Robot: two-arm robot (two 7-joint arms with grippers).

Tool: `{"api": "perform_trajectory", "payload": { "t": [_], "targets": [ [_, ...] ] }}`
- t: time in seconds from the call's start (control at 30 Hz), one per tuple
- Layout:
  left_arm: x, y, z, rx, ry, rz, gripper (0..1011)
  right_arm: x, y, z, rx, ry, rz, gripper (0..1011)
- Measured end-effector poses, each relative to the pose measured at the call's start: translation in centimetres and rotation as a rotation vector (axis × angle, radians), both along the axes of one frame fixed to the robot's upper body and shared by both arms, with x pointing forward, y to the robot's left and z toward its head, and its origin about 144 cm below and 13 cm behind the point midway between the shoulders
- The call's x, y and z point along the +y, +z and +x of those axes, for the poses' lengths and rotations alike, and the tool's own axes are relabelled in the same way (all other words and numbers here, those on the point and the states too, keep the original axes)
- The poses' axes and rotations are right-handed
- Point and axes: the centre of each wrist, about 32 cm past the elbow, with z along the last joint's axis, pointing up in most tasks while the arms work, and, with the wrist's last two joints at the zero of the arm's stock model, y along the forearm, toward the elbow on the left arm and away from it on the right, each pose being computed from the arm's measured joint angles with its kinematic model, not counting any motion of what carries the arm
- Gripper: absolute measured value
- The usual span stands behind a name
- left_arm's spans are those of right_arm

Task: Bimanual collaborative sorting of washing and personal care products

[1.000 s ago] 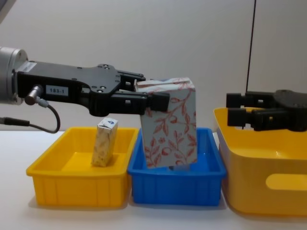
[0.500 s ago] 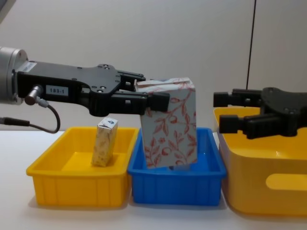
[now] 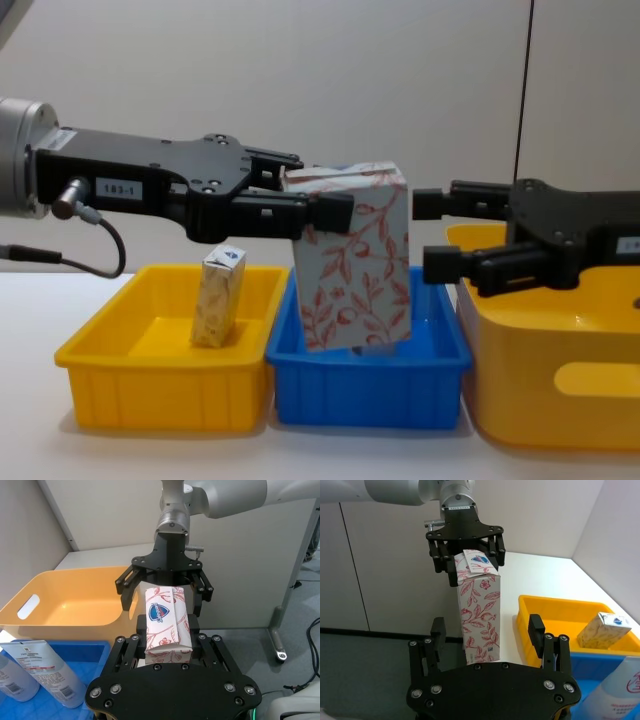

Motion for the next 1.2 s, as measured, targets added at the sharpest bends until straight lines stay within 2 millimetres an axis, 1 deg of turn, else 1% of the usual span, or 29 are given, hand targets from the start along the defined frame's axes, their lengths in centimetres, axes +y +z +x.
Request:
{"api": "perform_trajectory", "payload": {
  "t": [0.5, 0.93, 1.03, 1.1, 1.13, 1.17, 1.2],
  "targets": [
    [0.0, 0.0, 0.0, 0.000, 0.000, 0.000, 414, 1.8, -0.5, 1.2, -0.026, 0.027, -0.011, 1000],
    [0.0, 0.0, 0.0, 0.000, 0.000, 0.000, 414, 4.0, -0.9, 2.2, -0.052, 0.056, -0.030, 1000],
    [0.0, 0.0, 0.0, 0.000, 0.000, 0.000, 414, 4.3, -0.9, 2.3, -0.058, 0.055, -0.033, 977],
    [0.0, 0.0, 0.0, 0.000, 0.000, 0.000, 414, 4.6, -1.0, 2.4, -0.065, 0.055, -0.034, 913],
    [0.0, 0.0, 0.0, 0.000, 0.000, 0.000, 414, 4.7, -1.0, 2.4, -0.067, 0.054, -0.036, 913],
    [0.0, 0.0, 0.0, 0.000, 0.000, 0.000, 414, 4.8, -1.0, 2.5, -0.070, 0.053, -0.037, 866],
    [0.0, 0.0, 0.0, 0.000, 0.000, 0.000, 414, 4.9, -1.0, 2.5, -0.073, 0.051, -0.038, 866]
  ]
}}
